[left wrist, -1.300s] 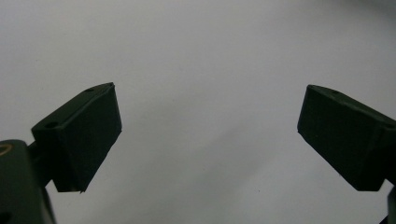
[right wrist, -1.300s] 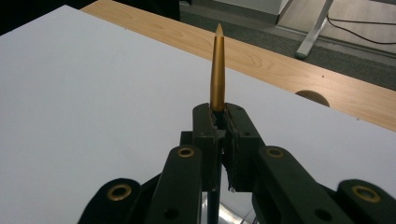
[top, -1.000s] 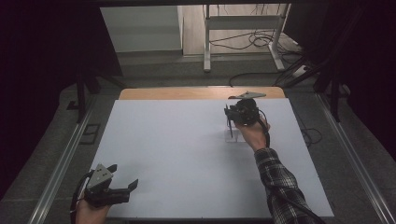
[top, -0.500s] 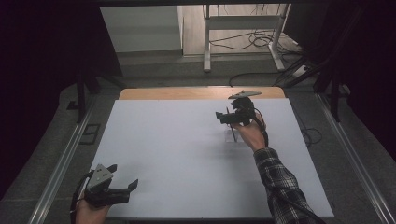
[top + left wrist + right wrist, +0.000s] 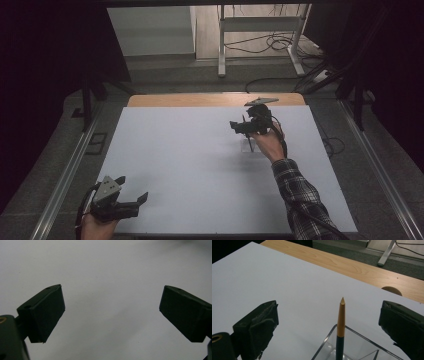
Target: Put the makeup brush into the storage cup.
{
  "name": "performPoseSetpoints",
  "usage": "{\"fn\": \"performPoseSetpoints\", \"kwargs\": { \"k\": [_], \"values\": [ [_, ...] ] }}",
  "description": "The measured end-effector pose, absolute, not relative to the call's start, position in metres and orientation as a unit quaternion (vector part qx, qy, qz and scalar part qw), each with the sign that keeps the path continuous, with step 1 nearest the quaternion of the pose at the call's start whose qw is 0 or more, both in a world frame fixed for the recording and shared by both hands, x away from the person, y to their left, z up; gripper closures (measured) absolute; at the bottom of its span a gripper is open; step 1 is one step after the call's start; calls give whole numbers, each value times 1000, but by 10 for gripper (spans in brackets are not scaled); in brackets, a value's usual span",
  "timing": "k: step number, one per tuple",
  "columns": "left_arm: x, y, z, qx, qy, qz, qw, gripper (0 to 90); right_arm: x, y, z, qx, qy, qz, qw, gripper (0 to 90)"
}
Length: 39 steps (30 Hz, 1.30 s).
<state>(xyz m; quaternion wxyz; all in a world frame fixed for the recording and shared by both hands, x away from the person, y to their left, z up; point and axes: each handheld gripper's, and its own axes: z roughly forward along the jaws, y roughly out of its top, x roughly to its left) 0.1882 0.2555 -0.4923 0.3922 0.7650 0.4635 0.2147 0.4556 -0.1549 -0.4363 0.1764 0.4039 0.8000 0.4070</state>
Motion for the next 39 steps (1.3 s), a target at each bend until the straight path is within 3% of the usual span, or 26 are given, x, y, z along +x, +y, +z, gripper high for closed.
{"fn": "performPoseSetpoints", "kwargs": {
  "k": [39],
  "values": [
    [189,255,-493,766,463,215,390,69,436,-163,-425,390,804,414,173,19]
  ]
}}
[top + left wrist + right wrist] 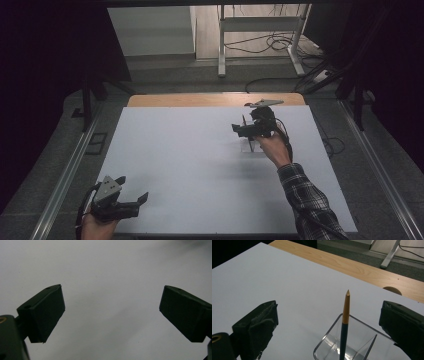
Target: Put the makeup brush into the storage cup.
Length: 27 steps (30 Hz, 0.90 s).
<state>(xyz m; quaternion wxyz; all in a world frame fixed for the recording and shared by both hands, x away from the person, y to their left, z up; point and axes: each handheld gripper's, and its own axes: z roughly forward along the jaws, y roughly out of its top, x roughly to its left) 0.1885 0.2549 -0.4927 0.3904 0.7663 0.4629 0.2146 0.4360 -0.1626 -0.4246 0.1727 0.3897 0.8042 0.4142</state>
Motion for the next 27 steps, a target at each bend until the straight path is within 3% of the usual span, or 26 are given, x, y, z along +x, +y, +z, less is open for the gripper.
{"fn": "performPoseSetpoints", "kwargs": {
  "k": [27],
  "values": [
    [188,254,-493,768,461,214,389,69,415,-170,-435,376,811,412,175,1]
  ]
}}
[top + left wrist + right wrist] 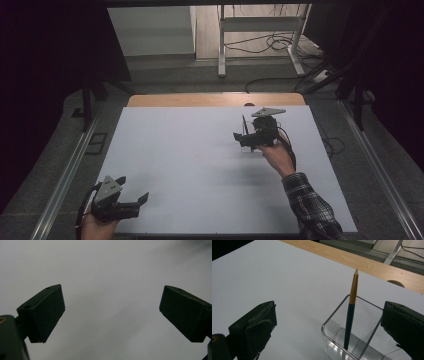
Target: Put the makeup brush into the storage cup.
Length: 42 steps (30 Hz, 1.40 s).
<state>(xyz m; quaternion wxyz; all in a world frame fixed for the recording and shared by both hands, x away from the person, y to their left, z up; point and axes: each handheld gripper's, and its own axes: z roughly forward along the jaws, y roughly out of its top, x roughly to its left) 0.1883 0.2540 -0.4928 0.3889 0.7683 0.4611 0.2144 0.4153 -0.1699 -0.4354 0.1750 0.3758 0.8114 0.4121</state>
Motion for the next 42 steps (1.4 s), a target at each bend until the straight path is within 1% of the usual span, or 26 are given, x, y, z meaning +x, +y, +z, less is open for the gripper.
{"fn": "performPoseSetpoints", "kwargs": {
  "k": [17,42],
  "values": [
    [189,253,-494,773,458,208,387,60,406,-177,-435,371,813,411,180,0],
    [189,253,-494,772,458,202,391,58,388,-175,-434,359,822,407,174,0]
  ]
}}
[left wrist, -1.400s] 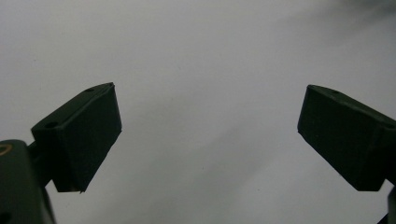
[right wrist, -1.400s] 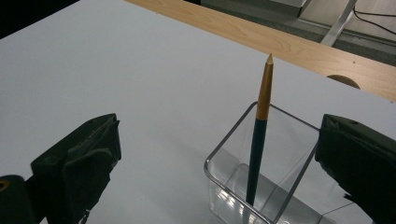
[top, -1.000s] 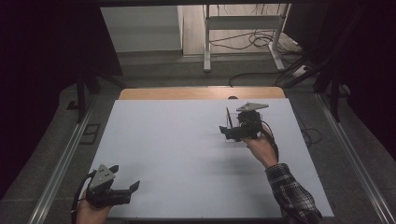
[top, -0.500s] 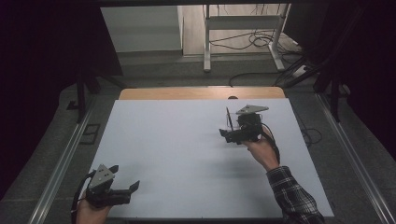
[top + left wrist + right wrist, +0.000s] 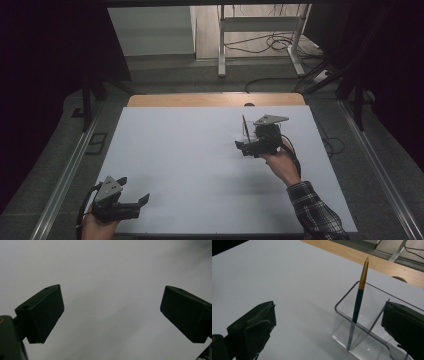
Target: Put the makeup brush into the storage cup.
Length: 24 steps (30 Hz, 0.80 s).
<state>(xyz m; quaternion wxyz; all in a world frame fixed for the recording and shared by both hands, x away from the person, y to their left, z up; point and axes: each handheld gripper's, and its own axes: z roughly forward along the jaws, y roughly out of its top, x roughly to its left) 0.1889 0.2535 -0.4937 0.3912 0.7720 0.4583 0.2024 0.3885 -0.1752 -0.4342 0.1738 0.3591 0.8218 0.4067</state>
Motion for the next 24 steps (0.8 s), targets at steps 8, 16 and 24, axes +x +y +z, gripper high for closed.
{"fn": "performPoseSetpoints", "kwargs": {
  "k": [8,16,24],
  "values": [
    [189,254,-494,772,458,202,392,59,383,-175,-435,352,826,405,173,0],
    [189,254,-494,772,458,202,392,59,377,-173,-436,348,829,403,170,0],
    [189,254,-494,772,457,202,393,60,371,-174,-435,346,829,406,168,0]
  ]
}}
